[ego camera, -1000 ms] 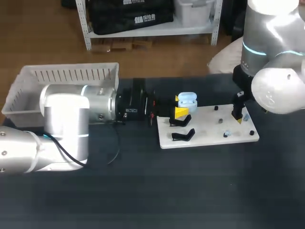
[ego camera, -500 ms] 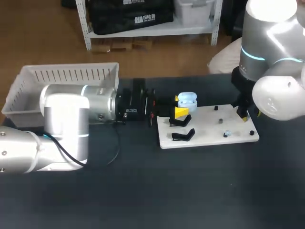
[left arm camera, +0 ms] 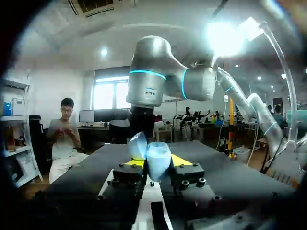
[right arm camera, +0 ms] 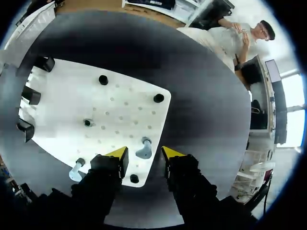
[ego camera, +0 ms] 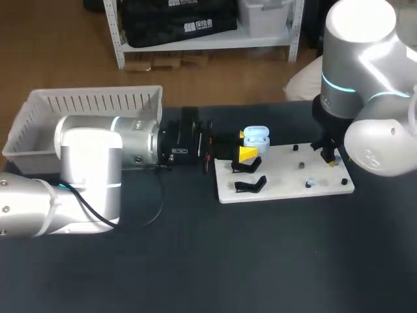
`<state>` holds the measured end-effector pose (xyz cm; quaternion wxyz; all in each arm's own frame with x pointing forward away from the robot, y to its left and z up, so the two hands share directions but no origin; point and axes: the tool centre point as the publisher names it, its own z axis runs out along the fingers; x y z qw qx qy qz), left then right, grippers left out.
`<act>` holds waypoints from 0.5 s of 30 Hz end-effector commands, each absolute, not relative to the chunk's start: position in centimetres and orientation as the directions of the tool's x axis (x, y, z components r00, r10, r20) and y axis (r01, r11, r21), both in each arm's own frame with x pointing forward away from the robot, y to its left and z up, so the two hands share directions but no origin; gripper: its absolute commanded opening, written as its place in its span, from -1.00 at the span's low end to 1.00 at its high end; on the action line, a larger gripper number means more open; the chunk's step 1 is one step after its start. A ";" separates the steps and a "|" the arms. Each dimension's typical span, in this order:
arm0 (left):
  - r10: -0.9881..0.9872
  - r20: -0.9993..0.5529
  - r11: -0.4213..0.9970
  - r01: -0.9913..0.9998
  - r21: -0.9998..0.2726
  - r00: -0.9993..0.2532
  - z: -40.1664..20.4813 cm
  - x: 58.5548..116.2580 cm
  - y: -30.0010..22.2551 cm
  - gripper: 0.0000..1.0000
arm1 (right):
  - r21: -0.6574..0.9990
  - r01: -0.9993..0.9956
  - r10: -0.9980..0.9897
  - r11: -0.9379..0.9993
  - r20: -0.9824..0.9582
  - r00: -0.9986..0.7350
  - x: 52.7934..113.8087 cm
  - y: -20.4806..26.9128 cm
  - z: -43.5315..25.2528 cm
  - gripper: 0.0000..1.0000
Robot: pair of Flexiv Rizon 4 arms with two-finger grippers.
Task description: Pick up each earbud case from the left stands, insert the matching earbuds, close the lid, and place the case in the box.
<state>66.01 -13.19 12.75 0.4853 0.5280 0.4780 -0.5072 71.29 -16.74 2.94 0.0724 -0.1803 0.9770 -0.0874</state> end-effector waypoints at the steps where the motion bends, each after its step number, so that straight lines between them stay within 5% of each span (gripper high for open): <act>1: 0.007 -0.999 -0.070 0.997 0.032 0.032 12.6 66.0 -13.2 -1.00 | -0.201 -0.334 -0.361 0.921 -0.120 -0.925 71.1 -16.8 2.8 -0.17; 15: 0.007 -0.999 -0.070 0.997 0.032 0.032 12.6 66.0 -13.2 -1.00 | -0.198 -0.323 -0.350 0.926 -0.123 -0.929 71.4 -16.9 2.5 -0.33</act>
